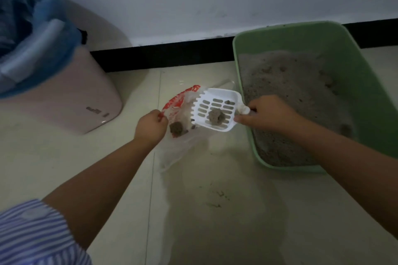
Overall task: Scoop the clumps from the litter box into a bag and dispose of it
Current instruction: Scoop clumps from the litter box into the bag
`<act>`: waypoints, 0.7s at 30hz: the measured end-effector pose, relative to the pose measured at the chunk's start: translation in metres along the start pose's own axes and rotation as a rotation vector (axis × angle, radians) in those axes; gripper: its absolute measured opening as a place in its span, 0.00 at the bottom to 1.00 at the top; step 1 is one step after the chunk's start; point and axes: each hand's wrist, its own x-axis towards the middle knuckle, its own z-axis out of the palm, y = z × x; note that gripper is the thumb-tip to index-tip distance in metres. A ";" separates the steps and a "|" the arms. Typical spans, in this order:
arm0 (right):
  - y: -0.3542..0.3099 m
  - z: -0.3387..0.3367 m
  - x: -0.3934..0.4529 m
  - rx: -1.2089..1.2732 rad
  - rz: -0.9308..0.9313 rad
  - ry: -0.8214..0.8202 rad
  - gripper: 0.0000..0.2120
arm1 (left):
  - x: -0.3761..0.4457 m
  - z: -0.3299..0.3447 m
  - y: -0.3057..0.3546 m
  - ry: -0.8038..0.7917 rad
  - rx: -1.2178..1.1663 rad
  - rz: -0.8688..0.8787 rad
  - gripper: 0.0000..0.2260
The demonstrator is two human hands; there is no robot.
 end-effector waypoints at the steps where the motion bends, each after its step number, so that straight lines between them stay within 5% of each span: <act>1: -0.008 0.001 0.004 -0.025 0.002 0.002 0.25 | -0.001 0.000 0.000 0.002 -0.006 0.006 0.12; 6: -0.046 0.008 0.013 -0.223 -0.010 0.010 0.10 | -0.007 0.000 -0.004 0.017 -0.034 0.030 0.13; 13: -0.068 0.021 0.009 -0.526 -0.188 0.093 0.11 | -0.007 -0.002 -0.015 -0.004 -0.081 0.043 0.13; 21: -0.051 0.002 0.002 -0.386 -0.068 0.218 0.10 | -0.008 -0.005 -0.017 0.062 -0.029 0.054 0.13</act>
